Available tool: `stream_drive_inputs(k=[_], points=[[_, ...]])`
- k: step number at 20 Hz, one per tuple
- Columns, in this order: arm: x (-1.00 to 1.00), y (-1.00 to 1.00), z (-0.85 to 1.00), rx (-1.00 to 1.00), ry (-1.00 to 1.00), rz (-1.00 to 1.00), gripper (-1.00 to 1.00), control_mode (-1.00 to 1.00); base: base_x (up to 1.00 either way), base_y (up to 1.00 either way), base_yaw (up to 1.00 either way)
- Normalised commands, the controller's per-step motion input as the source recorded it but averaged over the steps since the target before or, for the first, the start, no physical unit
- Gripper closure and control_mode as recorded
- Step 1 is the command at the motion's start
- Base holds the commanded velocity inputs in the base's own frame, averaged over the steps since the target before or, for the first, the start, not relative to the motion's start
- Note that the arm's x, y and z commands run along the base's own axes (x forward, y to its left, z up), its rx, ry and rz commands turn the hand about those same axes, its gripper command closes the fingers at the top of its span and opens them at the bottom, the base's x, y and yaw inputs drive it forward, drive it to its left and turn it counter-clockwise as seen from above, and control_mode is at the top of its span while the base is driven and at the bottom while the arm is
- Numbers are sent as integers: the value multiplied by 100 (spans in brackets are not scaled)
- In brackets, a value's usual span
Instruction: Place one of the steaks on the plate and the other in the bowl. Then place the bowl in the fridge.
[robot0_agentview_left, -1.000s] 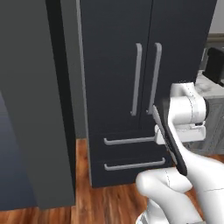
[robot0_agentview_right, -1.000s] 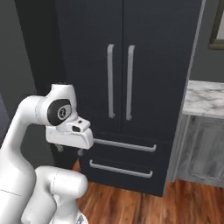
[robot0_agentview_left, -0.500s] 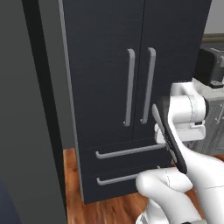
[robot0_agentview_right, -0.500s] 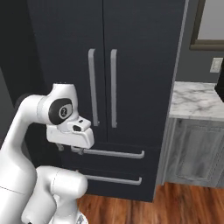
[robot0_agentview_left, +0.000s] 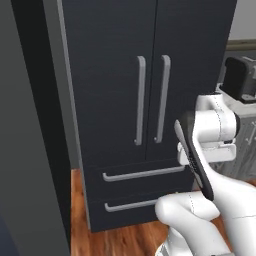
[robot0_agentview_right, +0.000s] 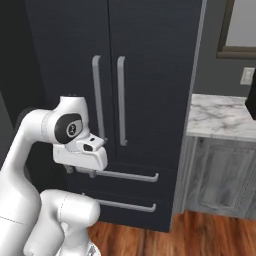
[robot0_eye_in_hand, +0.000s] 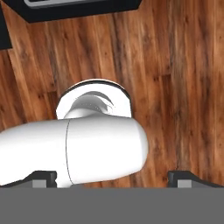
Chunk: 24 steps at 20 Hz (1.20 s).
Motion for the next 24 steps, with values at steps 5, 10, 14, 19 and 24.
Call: stream_drive_inputs(k=[5, 10, 14, 19, 24], points=[[0, 0, 0, 0, 0, 0, -100, 100, 0, 5, 3], [0, 0, 0, 0, 0, 0, -100, 100, 0, 9, 0], [0, 0, 0, 0, 0, 0, -100, 100, 24, 24, 0], [61, 2, 19, -6, -56, 8, -100, -100, 0, 0, 0], [94, 8, 21, -2, -56, 12, -100, -100, 0, 0, 0]])
